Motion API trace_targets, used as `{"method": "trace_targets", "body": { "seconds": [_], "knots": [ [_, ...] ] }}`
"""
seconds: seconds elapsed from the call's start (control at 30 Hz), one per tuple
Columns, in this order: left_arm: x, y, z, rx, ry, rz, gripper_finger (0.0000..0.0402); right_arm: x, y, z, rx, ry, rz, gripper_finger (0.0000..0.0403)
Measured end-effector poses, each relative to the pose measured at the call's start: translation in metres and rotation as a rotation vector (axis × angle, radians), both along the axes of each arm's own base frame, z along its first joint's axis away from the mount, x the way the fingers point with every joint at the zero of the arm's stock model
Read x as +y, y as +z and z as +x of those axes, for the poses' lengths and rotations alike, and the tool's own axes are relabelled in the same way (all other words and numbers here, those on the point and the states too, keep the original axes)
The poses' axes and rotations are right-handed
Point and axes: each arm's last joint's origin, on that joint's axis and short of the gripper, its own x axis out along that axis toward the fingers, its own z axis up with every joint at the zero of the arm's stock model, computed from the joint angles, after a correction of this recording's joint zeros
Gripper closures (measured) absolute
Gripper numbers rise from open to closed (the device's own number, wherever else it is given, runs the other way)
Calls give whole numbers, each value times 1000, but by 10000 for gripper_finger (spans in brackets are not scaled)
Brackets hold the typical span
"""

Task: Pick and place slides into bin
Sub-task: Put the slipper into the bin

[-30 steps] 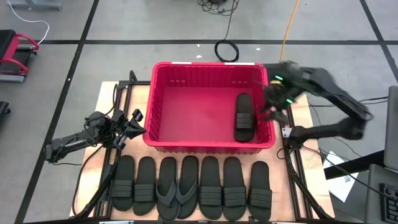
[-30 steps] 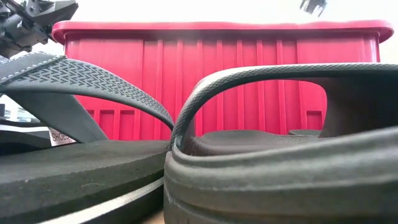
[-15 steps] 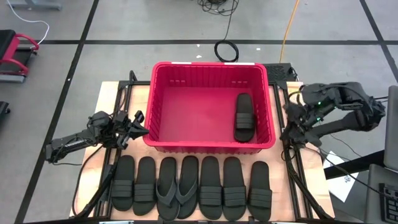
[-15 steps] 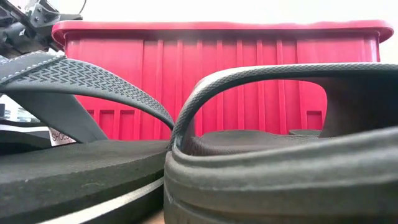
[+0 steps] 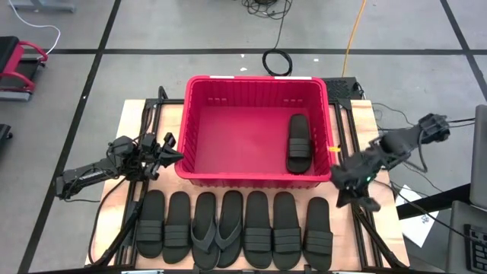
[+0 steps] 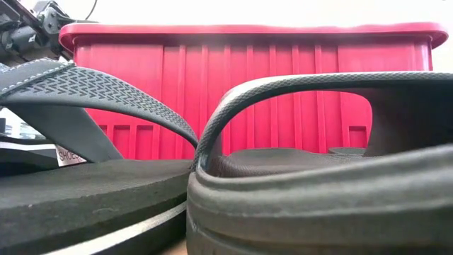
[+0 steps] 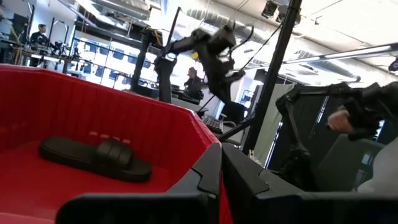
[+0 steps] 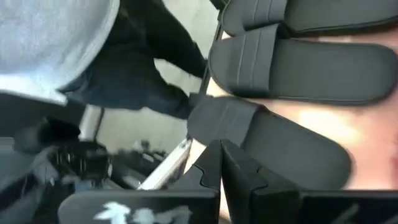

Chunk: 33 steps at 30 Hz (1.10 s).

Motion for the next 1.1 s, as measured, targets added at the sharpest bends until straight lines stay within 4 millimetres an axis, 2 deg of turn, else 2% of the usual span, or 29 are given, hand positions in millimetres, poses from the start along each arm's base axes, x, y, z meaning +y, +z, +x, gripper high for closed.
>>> {"method": "trace_targets", "body": {
  "seconds": [0.17, 0.43, 0.7, 0.83, 1.1],
  "knots": [
    [0, 0, 0, -1, 2, 4, 382, 22, -34, -5, -49, -116, 84, 403],
    [0, 0, 0, -6, 12, 45, 382, 60, -83, -6, 148, -83, -25, 403],
    [0, 0, 0, -6, 18, 68, 382, 67, -110, 2, 109, -152, -12, 398],
    [0, -1, 0, -6, 18, 71, 382, 67, -122, 2, 148, -174, 38, 360],
    [0, -1, 0, -3, 10, 64, 382, 61, -162, -4, 261, -275, 119, 224]
  ]
}}
